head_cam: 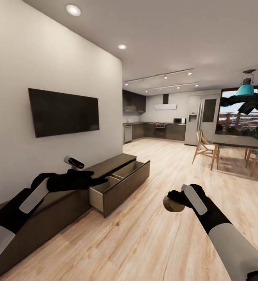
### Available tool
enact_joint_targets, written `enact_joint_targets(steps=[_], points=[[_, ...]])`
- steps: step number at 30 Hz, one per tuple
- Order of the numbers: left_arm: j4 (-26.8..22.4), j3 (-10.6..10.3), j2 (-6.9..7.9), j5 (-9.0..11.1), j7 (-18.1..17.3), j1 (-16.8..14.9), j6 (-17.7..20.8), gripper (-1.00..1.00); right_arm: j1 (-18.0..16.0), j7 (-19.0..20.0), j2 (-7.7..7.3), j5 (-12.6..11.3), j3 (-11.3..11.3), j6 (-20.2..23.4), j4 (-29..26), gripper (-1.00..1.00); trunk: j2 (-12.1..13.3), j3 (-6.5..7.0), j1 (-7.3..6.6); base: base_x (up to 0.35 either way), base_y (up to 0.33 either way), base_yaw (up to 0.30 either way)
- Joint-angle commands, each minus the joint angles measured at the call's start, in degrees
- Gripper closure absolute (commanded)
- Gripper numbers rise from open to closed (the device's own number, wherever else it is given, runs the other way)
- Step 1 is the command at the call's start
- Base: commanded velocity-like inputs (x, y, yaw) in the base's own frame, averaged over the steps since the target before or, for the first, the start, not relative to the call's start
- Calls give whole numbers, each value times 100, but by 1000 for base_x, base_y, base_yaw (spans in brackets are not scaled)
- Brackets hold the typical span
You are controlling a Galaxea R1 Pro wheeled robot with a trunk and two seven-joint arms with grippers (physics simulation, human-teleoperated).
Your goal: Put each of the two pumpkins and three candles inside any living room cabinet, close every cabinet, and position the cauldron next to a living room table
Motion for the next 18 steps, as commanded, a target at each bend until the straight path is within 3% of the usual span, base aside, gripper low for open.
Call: enact_joint_targets(steps=[1, 7, 18], points=[[9, -17, 3, 24, -9, -9, 37, -100, -6, -60, -7, -58, 27, -4, -7, 100, -4, -17, 2, 253, -154, 0], [33, -20, -3, 20, -5, -7, 37, -100, -2, -50, -8, -64, 35, -5, -12, 100, -4, -71, 2, 285, -126, 0], [21, -20, -4, -10, -2, -6, 37, -100, -2, -39, -7, -58, 36, -27, -20, 100, -4, -84, 2, 318, -12, 0]])
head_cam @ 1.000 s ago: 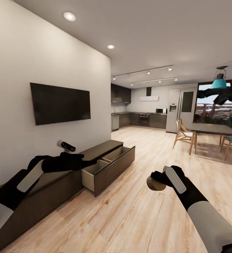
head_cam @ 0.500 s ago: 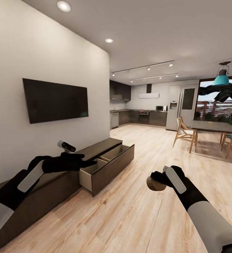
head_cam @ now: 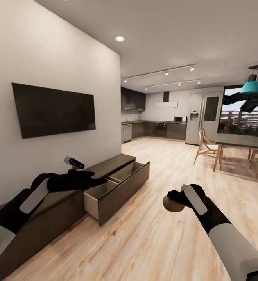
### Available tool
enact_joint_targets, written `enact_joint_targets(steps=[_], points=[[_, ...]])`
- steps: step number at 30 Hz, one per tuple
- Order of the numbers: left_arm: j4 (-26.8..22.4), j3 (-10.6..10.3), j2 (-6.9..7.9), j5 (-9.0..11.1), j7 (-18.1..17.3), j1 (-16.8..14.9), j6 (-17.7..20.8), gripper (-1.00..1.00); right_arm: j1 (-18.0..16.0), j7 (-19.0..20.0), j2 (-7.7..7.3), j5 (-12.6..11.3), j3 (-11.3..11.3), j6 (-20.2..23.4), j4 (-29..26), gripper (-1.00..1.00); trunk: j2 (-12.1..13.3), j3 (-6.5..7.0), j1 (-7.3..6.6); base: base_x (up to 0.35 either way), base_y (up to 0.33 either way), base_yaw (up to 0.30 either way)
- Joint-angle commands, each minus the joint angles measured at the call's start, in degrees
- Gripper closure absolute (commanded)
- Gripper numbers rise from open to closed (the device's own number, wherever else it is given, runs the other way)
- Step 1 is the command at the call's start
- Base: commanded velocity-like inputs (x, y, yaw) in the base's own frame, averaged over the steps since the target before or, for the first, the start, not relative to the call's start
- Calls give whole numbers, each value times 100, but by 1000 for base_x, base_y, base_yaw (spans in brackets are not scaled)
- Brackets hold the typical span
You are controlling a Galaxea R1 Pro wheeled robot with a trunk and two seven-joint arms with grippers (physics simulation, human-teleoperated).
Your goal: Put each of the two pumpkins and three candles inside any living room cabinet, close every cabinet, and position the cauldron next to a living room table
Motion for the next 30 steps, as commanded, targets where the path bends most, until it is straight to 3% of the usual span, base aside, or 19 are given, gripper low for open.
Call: enact_joint_targets(steps=[1, 15, 30], points=[[2, -15, 5, 21, -12, -8, 36, -100, -6, -62, -7, -57, 24, -5, -9, 100, -4, -7, 3, 321, -1, 0], [0, -11, 6, 15, -3, -4, 36, -100, -6, -53, 1, -63, 24, 1, -30, 100, -4, -8, 3, 320, -69, 6], [6, -14, 5, 15, -3, -6, 36, -100, -6, -53, -5, -58, 24, -4, -30, 100, -4, -8, 3, 304, -169, 131]])
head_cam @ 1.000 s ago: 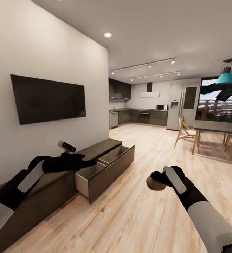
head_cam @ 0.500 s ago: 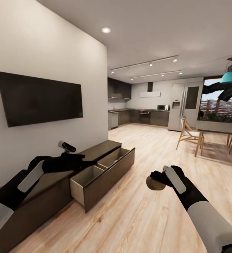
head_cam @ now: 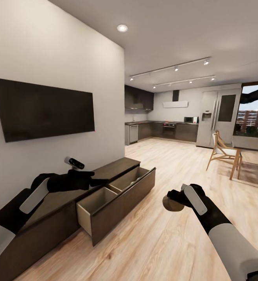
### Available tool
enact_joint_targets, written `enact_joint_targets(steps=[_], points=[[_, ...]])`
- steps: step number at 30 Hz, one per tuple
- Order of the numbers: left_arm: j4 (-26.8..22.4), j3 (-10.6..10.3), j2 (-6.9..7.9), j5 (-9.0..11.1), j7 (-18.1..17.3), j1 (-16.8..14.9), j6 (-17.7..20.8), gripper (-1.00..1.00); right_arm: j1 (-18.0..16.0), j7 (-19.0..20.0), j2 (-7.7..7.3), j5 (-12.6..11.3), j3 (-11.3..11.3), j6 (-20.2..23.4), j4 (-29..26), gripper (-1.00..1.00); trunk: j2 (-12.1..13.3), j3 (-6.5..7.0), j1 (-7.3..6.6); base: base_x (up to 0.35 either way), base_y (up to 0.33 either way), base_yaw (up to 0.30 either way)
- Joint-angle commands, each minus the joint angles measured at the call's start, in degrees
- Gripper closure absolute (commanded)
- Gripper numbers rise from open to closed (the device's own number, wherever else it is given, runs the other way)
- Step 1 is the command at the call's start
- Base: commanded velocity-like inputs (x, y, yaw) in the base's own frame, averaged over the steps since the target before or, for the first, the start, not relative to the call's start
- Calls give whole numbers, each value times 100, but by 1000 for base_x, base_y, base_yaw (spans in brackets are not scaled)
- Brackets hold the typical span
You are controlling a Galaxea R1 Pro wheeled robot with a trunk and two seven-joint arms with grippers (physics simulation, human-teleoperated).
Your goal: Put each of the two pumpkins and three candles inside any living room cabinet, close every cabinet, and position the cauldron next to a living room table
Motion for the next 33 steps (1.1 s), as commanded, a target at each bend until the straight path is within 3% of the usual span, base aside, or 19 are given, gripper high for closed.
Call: enact_joint_targets(steps=[1, 12, 33], points=[[3, -14, 8, 22, -11, -9, 36, -100, -5, -60, -5, -58, 25, -7, -8, 100, -4, -7, 3, 295, -182, 13], [-3, -8, 7, 22, -11, -6, 36, -100, -5, -60, -2, -63, 25, -12, -11, 100, -4, -7, 3, 279, -196, 10], [-14, -9, 7, 22, -11, -6, 36, -100, -5, -60, 8, -63, 25, -8, -15, 100, -4, 19, 3, 262, -221, 157]])
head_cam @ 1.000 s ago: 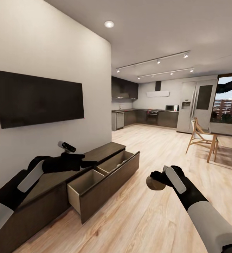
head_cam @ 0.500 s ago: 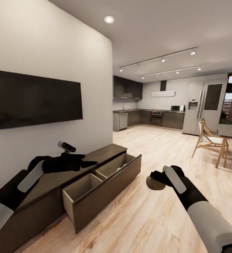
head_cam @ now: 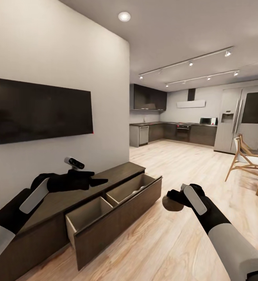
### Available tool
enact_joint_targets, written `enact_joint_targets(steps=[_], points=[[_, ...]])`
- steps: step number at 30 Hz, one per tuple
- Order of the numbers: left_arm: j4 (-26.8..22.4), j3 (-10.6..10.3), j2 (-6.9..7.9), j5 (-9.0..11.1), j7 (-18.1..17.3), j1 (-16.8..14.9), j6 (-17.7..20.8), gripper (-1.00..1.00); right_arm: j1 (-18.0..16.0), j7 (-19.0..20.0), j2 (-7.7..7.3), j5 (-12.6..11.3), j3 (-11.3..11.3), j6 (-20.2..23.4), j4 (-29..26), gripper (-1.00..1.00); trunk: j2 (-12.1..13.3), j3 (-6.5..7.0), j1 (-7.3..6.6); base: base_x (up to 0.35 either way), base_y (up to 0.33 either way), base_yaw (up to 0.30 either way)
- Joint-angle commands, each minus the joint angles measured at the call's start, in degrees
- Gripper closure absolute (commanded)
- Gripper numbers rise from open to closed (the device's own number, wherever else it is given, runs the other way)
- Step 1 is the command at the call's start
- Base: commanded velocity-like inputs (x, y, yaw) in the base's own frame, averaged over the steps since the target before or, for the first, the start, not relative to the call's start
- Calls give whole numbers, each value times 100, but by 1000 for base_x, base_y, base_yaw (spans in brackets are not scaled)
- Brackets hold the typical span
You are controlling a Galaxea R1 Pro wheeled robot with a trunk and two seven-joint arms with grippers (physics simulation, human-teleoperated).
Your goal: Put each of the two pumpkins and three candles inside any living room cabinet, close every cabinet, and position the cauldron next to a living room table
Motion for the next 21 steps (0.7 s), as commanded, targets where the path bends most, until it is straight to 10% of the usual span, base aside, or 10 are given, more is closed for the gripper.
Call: enact_joint_targets(steps=[1, 21], points=[[4, -18, 4, 19, -12, -10, 36, -100, -4, -61, -9, -57, 24, -4, -10, 100, -4, -4, 2, 256, -229, 235], [-30, -22, 10, 36, -27, -9, 36, -100, -4, -65, 8, -57, 25, -4, -10, 100, -4, 63, 2, 242, -94, 264]])
